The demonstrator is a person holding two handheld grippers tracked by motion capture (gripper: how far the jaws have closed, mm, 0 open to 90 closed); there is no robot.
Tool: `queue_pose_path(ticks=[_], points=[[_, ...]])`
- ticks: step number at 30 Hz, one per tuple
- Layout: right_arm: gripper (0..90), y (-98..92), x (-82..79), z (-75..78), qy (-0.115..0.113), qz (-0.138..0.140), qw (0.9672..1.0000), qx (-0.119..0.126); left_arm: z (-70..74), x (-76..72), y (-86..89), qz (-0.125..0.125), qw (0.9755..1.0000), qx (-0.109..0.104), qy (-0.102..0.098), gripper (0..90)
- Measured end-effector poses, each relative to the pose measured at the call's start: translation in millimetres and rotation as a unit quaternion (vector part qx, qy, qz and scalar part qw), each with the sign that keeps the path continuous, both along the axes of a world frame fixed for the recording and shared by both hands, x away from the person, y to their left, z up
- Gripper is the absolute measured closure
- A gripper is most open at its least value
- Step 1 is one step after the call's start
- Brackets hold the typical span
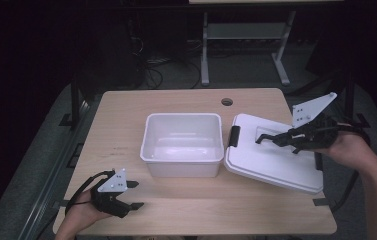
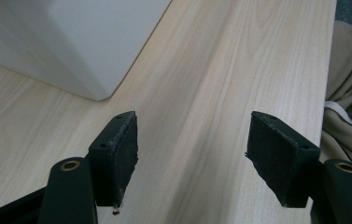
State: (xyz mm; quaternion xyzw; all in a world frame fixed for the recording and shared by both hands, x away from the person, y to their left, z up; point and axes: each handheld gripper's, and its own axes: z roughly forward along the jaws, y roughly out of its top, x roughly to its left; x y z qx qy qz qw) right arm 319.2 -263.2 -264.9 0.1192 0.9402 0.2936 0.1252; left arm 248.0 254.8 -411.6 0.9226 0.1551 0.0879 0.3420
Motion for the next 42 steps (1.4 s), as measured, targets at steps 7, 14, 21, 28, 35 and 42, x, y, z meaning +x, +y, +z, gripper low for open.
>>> queue_pose_path(ticks=[7, 14, 21, 28, 35, 42], points=[[83.7, 18.3, 9.0, 5.5, -0.001, 0.017, 0.9998, -0.005, -2.3, 0.9, 2.8, 0.002, 1.0, -0.006, 0.006, 33.2], [83.7, 34.4, 20.4, 10.8, -0.004, 0.028, 0.9996, -0.008, -1.9, 1.1, 3.5, 0.001, 1.0, -0.005, 0.005, 33.2], [83.7, 49.2, 28.6, 16.6, -0.007, 0.039, 0.9992, -0.009, -2.6, 1.2, 3.5, 0.002, 1.0, -0.005, 0.006, 33.2], [83.7, 67.0, 36.0, 20.2, -0.01, 0.053, 0.9985, -0.013, -0.4, 1.0, 7.1, 0.006, 0.9999, -0.009, 0.003, 33.2], [83.7, 84.1, 43.7, 25.5, -0.01, 0.066, 0.9976, -0.016, 0.8, 0.8, 9.5, 0.007, 0.9999, -0.012, 0.0, 33.1], [83.7, 102.4, 53.4, 28.3, -0.01, 0.084, 0.9962, -0.019, 1.1, 1.5, 11.1, 0.008, 0.9999, -0.015, 0.001, 33.1]])
